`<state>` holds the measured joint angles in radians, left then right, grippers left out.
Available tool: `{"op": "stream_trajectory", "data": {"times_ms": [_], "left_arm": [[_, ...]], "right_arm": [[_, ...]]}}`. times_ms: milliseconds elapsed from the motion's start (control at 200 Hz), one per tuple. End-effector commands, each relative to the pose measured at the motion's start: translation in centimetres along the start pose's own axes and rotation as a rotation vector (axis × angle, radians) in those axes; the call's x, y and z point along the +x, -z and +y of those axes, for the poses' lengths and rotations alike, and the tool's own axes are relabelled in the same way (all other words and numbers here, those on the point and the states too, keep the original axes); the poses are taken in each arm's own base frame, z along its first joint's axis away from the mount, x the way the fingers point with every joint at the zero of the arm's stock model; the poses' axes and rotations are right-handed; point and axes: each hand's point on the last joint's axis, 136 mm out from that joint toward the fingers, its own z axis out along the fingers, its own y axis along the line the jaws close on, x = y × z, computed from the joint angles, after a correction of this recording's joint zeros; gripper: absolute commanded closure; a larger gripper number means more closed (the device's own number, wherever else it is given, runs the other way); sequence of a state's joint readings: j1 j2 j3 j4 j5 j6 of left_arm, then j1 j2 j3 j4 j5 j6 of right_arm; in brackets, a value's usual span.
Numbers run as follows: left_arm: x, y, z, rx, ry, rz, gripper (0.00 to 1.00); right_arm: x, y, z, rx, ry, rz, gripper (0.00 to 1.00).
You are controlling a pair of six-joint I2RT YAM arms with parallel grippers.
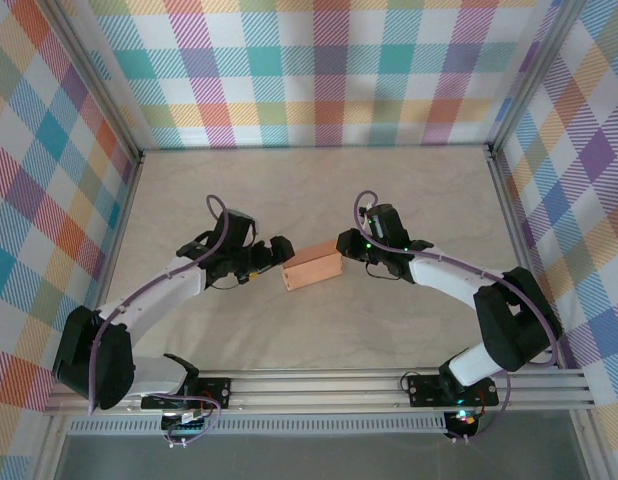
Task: Fold the paper box
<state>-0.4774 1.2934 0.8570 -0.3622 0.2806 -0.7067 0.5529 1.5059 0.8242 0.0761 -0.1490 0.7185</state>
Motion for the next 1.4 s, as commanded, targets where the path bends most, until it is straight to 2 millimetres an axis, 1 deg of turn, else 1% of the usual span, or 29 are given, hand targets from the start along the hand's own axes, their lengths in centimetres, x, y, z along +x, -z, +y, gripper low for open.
{"op": "stream_trajectory", "data": {"times_ms": [0, 50, 135, 150, 185, 245, 340, 400, 465, 500, 555, 640, 675, 710, 765, 880, 910, 990, 1080, 1140, 1180, 1235, 1285, 1395], "left_arm": [[1.0, 0.4, -1.0, 0.068, -0.003, 0.028, 0.0], [1.4, 0.2, -0.7, 0.077, 0.015, 0.034, 0.01], [2.3, -0.3, 0.5, 0.064, 0.031, 0.044, 0.1], [1.9, -0.3, 0.1, 0.084, 0.026, 0.027, 0.12], [2.0, -0.5, 0.3, 0.09, 0.028, 0.022, 0.15], [2.2, -0.9, 0.7, 0.087, 0.04, 0.02, 0.21], [2.7, -1.6, 1.5, 0.063, 0.043, 0.044, 0.26], [3.1, -2.1, 2.4, 0.035, 0.056, 0.054, 0.33], [3.4, -2.4, 3.2, 0.011, 0.067, 0.065, 0.42], [3.6, -2.6, 3.7, -0.002, 0.075, 0.072, 0.44], [3.7, -2.7, 3.8, -0.007, 0.074, 0.078, 0.48], [3.8, -2.8, 3.9, -0.012, 0.068, 0.084, 0.58], [3.8, -2.8, 3.9, -0.014, 0.066, 0.087, 0.65], [3.8, -2.7, 3.8, -0.014, 0.061, 0.088, 0.68], [3.6, -2.6, 3.3, 0.002, 0.05, 0.086, 0.66], [2.4, -1.5, 1.6, 0.037, 0.01, 0.058, 0.48], [2.0, -1.2, 1.1, 0.043, -0.002, 0.048, 0.45], [0.9, -0.7, -0.2, 0.072, -0.031, 0.026, 0.4], [0.4, -0.9, -0.3, 0.073, -0.026, 0.026, 0.35], [0.0, -1.1, -0.6, 0.09, -0.019, 0.018, 0.33], [-0.2, -1.3, -0.8, 0.1, -0.014, 0.018, 0.33], [-0.3, -1.8, -0.5, 0.085, -0.005, 0.024, 0.34], [-0.2, -2.3, 0.0, 0.069, 0.002, 0.035, 0.39], [0.3, -3.3, 1.1, 0.05, 0.027, 0.05, 0.54]], "right_arm": [[2.6, -0.3, -3.1, 0.099, -0.018, 0.069, 0.86], [2.5, -0.3, -3.0, 0.097, -0.017, 0.067, 0.86], [2.6, -0.3, -3.1, 0.097, -0.017, 0.068, 0.86], [2.6, -0.3, -3.1, 0.098, -0.018, 0.069, 0.86], [2.6, -0.3, -3.1, 0.097, -0.016, 0.069, 0.86], [2.8, -0.4, -3.2, 0.098, -0.017, 0.073, 0.86], [2.8, -0.4, -3.2, 0.095, -0.017, 0.074, 0.86], [2.7, -0.4, -3.1, 0.094, -0.016, 0.071, 0.86], [2.6, -0.3, -3.0, 0.093, -0.012, 0.07, 0.86], [2.6, -0.2, -3.0, 0.095, -0.01, 0.07, 0.86], [2.6, -0.1, -3.0, 0.094, -0.007, 0.069, 0.86], [2.6, -0.1, -3.0, 0.096, -0.006, 0.067, 0.86], [2.6, -0.1, -3.0, 0.095, -0.006, 0.067, 0.86], [2.6, -0.1, -3.0, 0.094, -0.005, 0.067, 0.85], [2.6, 0.0, -2.9, 0.092, -0.002, 0.066, 0.85], [2.5, 0.0, -2.9, 0.091, 0.001, 0.067, 0.85], [2.5, -0.1, -2.9, 0.091, 0.002, 0.067, 0.85], [2.6, -0.1, -2.9, 0.092, 0.001, 0.069, 0.84], [2.6, -0.1, -2.9, 0.09, 0.002, 0.07, 0.84], [2.7, -0.1, -3.0, 0.091, 0.001, 0.071, 0.84], [2.7, 0.0, -3.0, 0.091, 0.004, 0.07, 0.84], [2.6, 0.1, -3.0, 0.095, 0.005, 0.068, 0.84], [2.6, 0.1, -3.0, 0.099, 0.008, 0.067, 0.84], [2.6, 0.2, -3.1, 0.103, 0.012, 0.066, 0.84]]}}
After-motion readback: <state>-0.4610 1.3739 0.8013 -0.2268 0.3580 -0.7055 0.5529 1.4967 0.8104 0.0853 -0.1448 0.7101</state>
